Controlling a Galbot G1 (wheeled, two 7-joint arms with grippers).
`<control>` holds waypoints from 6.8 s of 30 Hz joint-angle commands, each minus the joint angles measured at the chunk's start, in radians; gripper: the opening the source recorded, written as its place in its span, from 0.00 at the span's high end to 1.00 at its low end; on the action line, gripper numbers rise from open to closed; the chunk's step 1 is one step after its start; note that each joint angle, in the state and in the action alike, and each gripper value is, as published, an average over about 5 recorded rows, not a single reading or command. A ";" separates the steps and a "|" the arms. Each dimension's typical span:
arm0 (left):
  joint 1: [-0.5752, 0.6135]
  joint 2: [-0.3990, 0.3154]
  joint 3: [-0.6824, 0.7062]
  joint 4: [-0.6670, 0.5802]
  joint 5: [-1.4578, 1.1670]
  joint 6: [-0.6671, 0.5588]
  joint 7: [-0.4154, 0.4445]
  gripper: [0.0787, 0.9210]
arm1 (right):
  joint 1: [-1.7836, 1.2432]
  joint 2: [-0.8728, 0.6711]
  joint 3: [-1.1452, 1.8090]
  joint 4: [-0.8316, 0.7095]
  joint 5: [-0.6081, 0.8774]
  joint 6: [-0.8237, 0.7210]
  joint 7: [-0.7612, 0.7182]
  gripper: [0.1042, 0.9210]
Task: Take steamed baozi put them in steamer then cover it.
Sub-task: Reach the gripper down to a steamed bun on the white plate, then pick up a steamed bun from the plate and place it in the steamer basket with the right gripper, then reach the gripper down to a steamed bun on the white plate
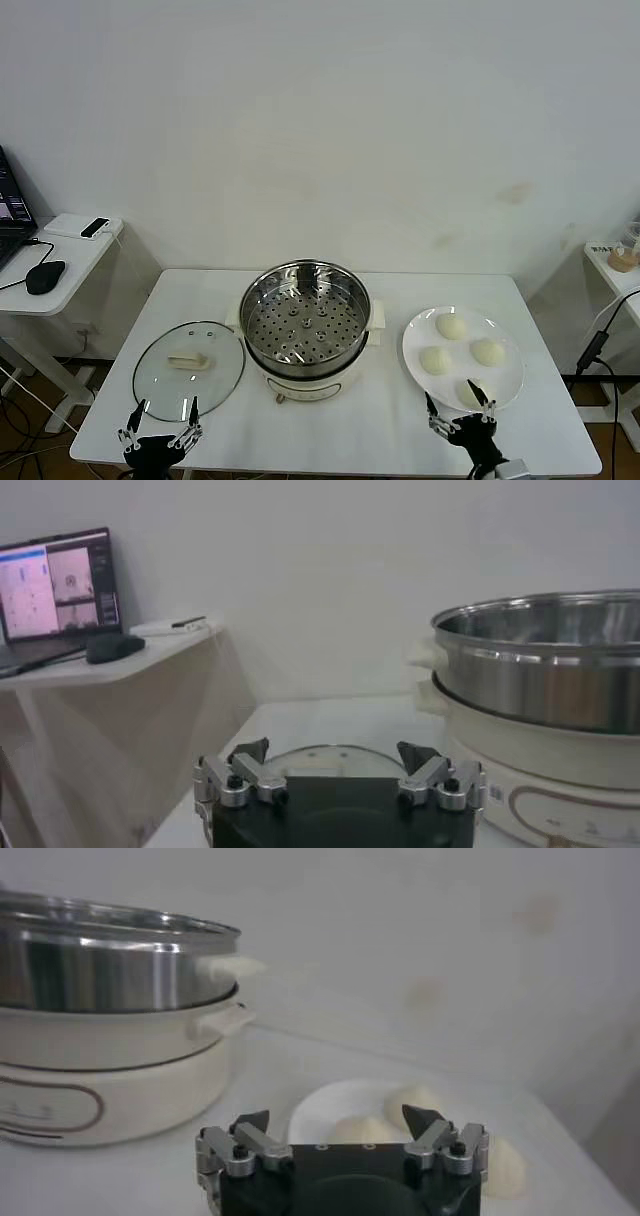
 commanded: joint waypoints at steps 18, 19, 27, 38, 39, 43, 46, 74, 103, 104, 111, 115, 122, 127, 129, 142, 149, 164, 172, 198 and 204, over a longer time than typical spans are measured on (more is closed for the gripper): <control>-0.003 -0.038 -0.062 -0.052 0.217 0.079 0.124 0.12 | 0.916 -0.599 -0.373 -0.509 -0.544 -0.045 -0.762 0.12; -0.002 -0.040 -0.065 -0.055 0.219 0.080 0.125 0.12 | 0.978 -0.612 -0.434 -0.538 -0.525 -0.042 -0.801 0.12; 0.015 -0.047 -0.096 -0.074 0.222 0.081 0.125 0.12 | 1.397 -0.619 -0.943 -0.735 -0.340 -0.045 -1.069 0.12; 0.000 -0.033 -0.138 -0.087 0.210 0.092 0.133 0.12 | 1.511 -0.505 -1.160 -0.838 -0.276 -0.102 -1.094 0.12; -0.002 -0.031 -0.140 -0.088 0.208 0.093 0.134 0.12 | 1.509 -0.498 -1.160 -0.847 -0.282 -0.104 -1.088 0.12; -0.011 -0.026 -0.148 -0.088 0.201 0.098 0.136 0.12 | 1.500 -0.463 -1.151 -0.897 -0.309 -0.103 -1.054 0.12; -0.018 -0.024 -0.152 -0.087 0.197 0.100 0.137 0.12 | 1.497 -0.436 -1.143 -0.934 -0.316 -0.092 -1.032 0.12; -0.036 -0.021 -0.169 -0.083 0.195 0.099 0.146 0.12 | 1.493 -0.302 -1.115 -1.107 -0.369 -0.090 -0.940 0.17; -0.025 -0.011 -0.164 -0.086 0.193 0.097 0.145 0.12 | 1.743 -0.483 -1.267 -0.823 -0.112 -0.083 -1.042 0.37; -0.026 -0.011 -0.162 -0.085 0.192 0.097 0.145 0.12 | 1.778 -0.486 -1.284 -0.809 -0.086 -0.084 -1.043 0.37; -0.023 -0.007 -0.148 -0.085 0.185 0.097 0.146 0.12 | 2.010 -0.418 -1.434 -0.750 0.077 -0.103 -1.035 0.36; -0.023 -0.002 -0.147 -0.083 0.177 0.099 0.147 0.12 | 2.099 -0.348 -1.504 -0.736 0.148 -0.100 -1.019 0.36; -0.019 -0.004 -0.149 -0.085 0.177 0.100 0.147 0.12 | 2.174 -0.196 -1.634 -0.706 0.213 -0.056 -0.977 0.36; -0.021 0.000 -0.159 -0.084 0.164 0.108 0.149 0.12 | 2.191 -0.100 -1.756 -0.726 0.214 0.045 -0.930 0.37; -0.021 0.004 -0.163 -0.085 0.160 0.111 0.151 0.12 | 2.184 -0.062 -1.791 -0.748 0.188 0.096 -0.913 0.37; -0.022 0.009 -0.181 -0.103 0.159 0.120 0.156 0.12 | 2.099 0.070 -1.883 -0.902 -0.109 0.353 -0.823 0.37; -0.024 0.006 -0.180 -0.101 0.158 0.120 0.156 0.12 | 2.060 0.112 -1.881 -0.983 -0.188 0.442 -0.785 0.37; -0.032 0.010 -0.186 -0.098 0.150 0.119 0.157 0.12 | 2.028 0.150 -1.855 -1.067 -0.251 0.515 -0.751 0.34; -0.034 0.015 -0.188 -0.100 0.148 0.121 0.159 0.12 | 2.144 0.065 -1.852 -0.910 0.066 0.297 -0.875 0.13; -0.078 0.084 -0.195 -0.136 0.097 0.145 0.176 0.12 | 2.074 -0.845 -1.748 -0.284 0.180 -0.263 -0.952 0.12; -0.094 0.091 -0.194 -0.128 0.094 0.150 0.177 0.12 | 1.766 -0.878 -1.567 -0.281 0.073 -0.262 -0.923 0.12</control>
